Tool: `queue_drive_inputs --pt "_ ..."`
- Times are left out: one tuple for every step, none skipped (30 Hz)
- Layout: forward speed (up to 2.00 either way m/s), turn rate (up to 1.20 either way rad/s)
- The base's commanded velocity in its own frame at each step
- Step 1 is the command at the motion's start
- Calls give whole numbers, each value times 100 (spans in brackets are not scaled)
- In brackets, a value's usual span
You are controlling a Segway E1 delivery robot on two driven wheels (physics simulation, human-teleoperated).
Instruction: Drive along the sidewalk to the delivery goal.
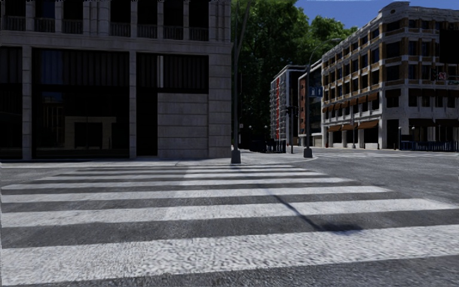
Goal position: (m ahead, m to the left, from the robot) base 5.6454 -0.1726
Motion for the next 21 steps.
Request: queue_drive_inputs --pt "199 -12" --pt "199 -12" --pt "195 -2" --pt "192 0" --pt "190 0" --pt "190 0" --pt "189 0" --pt "188 0" --pt "188 0" --pt "188 0" --pt "188 0" --pt "188 0" --pt "188 0" --pt "188 0" --pt "188 -43" --pt "188 -67" --pt "188 -67" --pt "188 -62" --pt "188 -14" --pt "187 0" --pt "187 0"
